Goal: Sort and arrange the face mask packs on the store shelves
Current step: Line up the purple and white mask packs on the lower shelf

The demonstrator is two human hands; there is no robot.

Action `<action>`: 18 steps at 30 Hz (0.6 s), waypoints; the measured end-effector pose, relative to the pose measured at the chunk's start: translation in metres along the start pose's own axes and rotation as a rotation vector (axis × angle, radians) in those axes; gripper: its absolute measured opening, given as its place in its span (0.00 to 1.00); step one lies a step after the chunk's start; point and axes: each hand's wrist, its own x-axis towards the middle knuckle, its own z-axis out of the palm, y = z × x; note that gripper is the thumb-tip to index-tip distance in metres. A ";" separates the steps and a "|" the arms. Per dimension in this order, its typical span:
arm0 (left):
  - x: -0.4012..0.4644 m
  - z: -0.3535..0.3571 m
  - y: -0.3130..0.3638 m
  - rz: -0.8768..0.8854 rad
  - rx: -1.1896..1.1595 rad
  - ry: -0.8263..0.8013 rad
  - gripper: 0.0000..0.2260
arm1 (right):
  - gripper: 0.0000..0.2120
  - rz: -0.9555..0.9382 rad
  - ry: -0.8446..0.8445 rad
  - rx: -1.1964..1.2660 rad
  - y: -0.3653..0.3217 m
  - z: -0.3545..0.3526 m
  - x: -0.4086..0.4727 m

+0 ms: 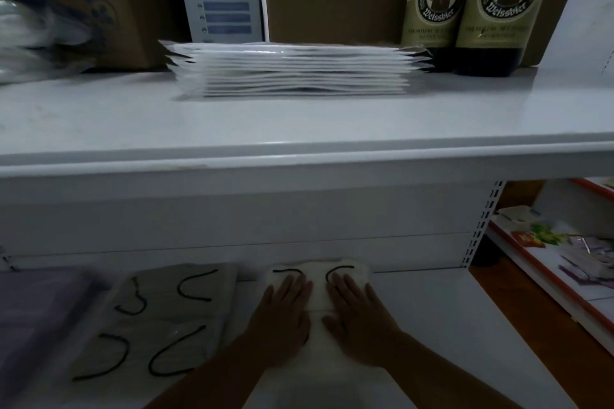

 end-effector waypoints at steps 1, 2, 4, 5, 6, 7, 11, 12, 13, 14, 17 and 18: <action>0.001 0.001 0.000 -0.016 -0.021 -0.043 0.27 | 0.33 0.001 0.007 0.002 0.000 0.001 0.000; 0.001 0.003 -0.001 -0.015 -0.013 -0.053 0.27 | 0.33 0.001 0.012 0.004 0.000 0.002 0.000; 0.002 0.006 0.000 -0.007 0.000 -0.033 0.26 | 0.33 -0.002 0.010 0.002 0.000 0.003 -0.001; 0.002 0.005 0.000 -0.010 0.006 -0.042 0.26 | 0.33 -0.005 0.010 -0.001 0.000 0.003 0.000; 0.002 0.005 0.000 -0.014 0.031 -0.056 0.26 | 0.33 -0.007 0.011 -0.003 0.000 0.003 0.000; 0.003 0.002 0.000 -0.010 0.059 -0.052 0.26 | 0.33 -0.010 0.012 -0.003 0.000 0.001 0.001; -0.001 -0.010 0.004 -0.003 0.076 0.048 0.25 | 0.33 -0.016 0.004 0.021 0.000 -0.002 0.001; -0.002 -0.014 0.004 0.018 0.033 0.053 0.24 | 0.32 -0.015 -0.003 0.029 0.000 -0.003 0.000; -0.004 -0.013 0.005 0.054 0.046 0.089 0.23 | 0.32 -0.013 -0.013 0.037 -0.001 -0.004 0.000; -0.007 -0.015 0.006 0.062 0.071 0.105 0.23 | 0.32 -0.011 -0.023 0.042 -0.001 -0.006 0.000; -0.006 -0.016 0.003 0.095 0.191 0.177 0.20 | 0.32 -0.012 -0.040 0.052 -0.002 -0.013 -0.001; -0.006 -0.018 0.003 0.097 0.215 0.191 0.20 | 0.32 -0.011 -0.041 0.053 -0.003 -0.014 -0.002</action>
